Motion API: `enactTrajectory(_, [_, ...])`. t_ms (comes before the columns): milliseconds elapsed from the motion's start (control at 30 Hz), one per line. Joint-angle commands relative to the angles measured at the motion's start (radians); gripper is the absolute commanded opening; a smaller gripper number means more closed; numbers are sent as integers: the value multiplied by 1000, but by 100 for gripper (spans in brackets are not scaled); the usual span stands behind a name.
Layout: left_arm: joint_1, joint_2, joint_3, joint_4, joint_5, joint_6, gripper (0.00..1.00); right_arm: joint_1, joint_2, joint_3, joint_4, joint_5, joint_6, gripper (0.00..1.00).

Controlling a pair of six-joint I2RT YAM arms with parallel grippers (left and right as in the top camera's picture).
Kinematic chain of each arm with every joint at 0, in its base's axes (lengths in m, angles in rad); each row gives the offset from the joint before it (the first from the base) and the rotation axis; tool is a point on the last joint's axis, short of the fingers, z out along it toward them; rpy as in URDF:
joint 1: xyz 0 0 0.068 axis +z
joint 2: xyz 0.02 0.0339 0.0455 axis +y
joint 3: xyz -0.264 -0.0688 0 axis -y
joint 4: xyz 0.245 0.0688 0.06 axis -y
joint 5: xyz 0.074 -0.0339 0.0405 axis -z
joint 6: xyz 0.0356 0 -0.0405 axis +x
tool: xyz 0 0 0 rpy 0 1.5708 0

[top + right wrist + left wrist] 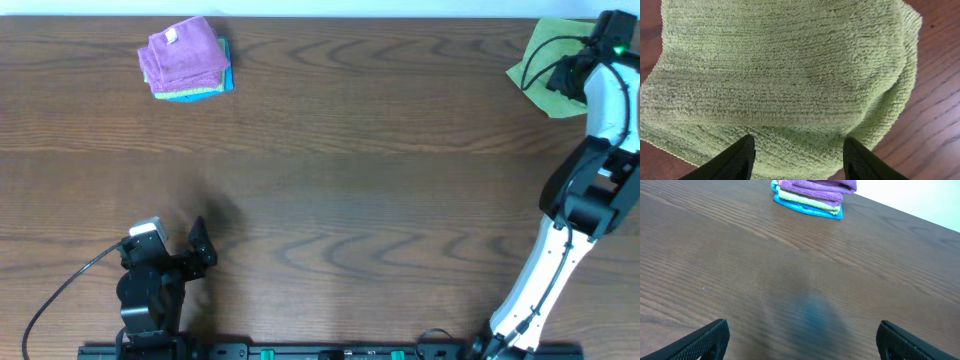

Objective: Fold the cloth
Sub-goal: 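Close the right gripper on the green cloth's edge and lift it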

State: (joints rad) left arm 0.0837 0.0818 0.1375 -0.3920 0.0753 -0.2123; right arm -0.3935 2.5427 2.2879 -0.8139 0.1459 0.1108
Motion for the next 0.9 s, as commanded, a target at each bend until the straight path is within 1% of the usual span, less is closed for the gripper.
enactTrajectory(0, [-2,-8,-20,-3,3,-1,95,-6,32,15,-3,-24,16,57])
enactTrajectory(200, [-2,-8,-20,-3,3,-1,95,-5,35,15,-2,-31,23,62])
enactTrajectory(533, [-2,-8,-20,-3,3,-1,95,-5,46,13,-13,-73,45,59])
enactTrajectory(667, [-2,-8,-20,-3,3,-1,95,-3,60,13,-24,-95,47,63])
enactTrajectory(800, [-2,-8,-20,-3,3,-1,95,1,92,13,-51,-99,49,64])
enactTrajectory(833, [-2,-8,-20,-3,3,-1,95,2,100,13,-55,-99,49,64])
enactTrajectory(867, [-2,-8,-20,-3,3,-1,95,4,106,13,-56,-102,49,61])
